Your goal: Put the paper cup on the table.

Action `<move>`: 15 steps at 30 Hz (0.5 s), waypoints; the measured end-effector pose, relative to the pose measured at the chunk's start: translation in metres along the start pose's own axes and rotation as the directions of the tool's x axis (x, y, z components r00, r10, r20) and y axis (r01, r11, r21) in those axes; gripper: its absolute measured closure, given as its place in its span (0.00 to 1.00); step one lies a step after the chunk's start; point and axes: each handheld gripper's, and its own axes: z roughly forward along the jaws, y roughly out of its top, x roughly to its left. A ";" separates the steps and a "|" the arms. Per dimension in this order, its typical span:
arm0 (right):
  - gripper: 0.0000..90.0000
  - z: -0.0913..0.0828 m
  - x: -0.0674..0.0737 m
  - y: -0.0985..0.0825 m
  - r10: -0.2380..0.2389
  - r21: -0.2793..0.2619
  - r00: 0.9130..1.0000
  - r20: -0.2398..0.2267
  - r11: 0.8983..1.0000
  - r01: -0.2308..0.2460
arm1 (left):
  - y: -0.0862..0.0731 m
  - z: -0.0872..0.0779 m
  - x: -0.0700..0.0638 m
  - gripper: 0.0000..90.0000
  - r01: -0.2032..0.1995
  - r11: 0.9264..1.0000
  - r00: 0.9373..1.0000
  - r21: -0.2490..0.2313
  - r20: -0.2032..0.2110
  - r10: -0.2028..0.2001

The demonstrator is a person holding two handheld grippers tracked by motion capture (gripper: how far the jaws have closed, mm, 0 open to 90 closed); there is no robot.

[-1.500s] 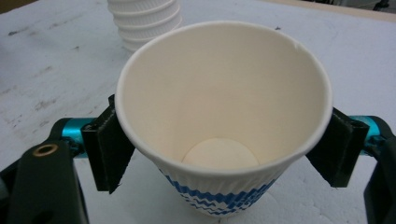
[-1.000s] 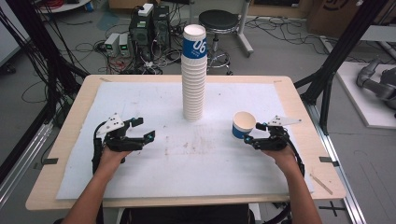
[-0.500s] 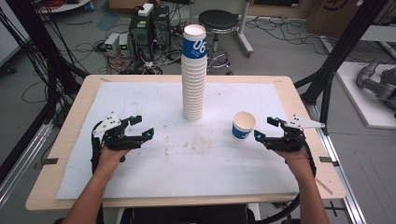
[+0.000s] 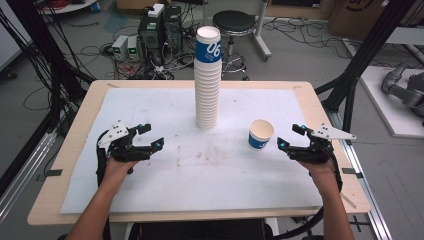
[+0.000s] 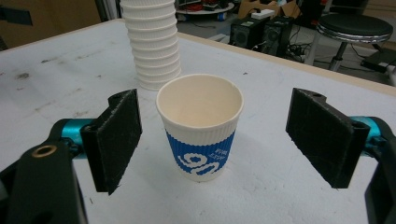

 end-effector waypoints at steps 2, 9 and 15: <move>0.21 0.000 0.002 0.001 -0.006 -0.003 1.000 -0.003 1.000 0.006 | 0.000 -0.001 0.000 0.21 -0.002 1.000 1.000 -0.003 0.002 0.002; 0.21 0.001 0.003 0.002 -0.017 -0.011 1.000 -0.009 1.000 0.017 | 0.000 -0.002 0.000 0.21 -0.001 1.000 1.000 -0.004 -0.004 0.001; 0.21 0.001 0.002 0.002 -0.012 -0.016 1.000 -0.010 1.000 0.012 | -0.001 -0.003 0.001 0.21 0.001 1.000 1.000 -0.001 -0.011 -0.001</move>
